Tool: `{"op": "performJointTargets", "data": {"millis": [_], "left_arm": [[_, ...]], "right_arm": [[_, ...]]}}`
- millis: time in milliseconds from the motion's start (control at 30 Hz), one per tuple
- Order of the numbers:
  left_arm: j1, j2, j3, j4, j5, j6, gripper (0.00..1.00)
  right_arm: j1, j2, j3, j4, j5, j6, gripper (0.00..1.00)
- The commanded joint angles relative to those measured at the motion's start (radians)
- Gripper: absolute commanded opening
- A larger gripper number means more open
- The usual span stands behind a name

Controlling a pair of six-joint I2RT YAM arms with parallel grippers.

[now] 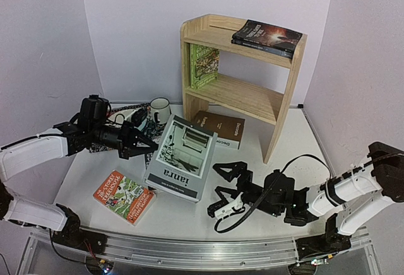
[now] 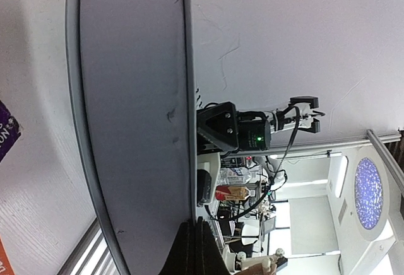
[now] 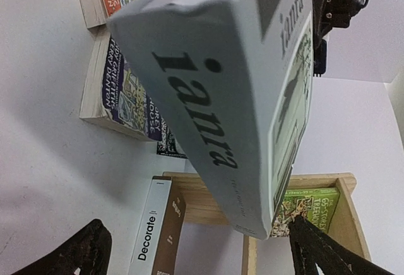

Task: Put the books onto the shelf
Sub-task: Pass from the left arm to the right

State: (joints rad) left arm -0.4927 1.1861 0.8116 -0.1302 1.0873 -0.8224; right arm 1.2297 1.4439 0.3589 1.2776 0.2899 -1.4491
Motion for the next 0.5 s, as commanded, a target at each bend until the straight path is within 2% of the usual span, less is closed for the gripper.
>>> {"op": "performJointTargets", "data": {"millis": [0, 100, 467], "left_arm": [[-0.002, -0.046, 0.079, 0.044, 0.04, -0.047, 0.0], [-0.001, -0.062, 0.092, 0.044, 0.044, -0.062, 0.0], [-0.002, -0.075, 0.106, 0.045, 0.04, -0.075, 0.01]], "right_arm": [[0.005, 0.035, 0.051, 0.236, -0.032, -0.068, 0.98], [0.005, 0.062, 0.071, 0.328, -0.049, -0.082, 0.98], [0.005, -0.008, 0.099, 0.352, -0.058, -0.091, 0.98]]}}
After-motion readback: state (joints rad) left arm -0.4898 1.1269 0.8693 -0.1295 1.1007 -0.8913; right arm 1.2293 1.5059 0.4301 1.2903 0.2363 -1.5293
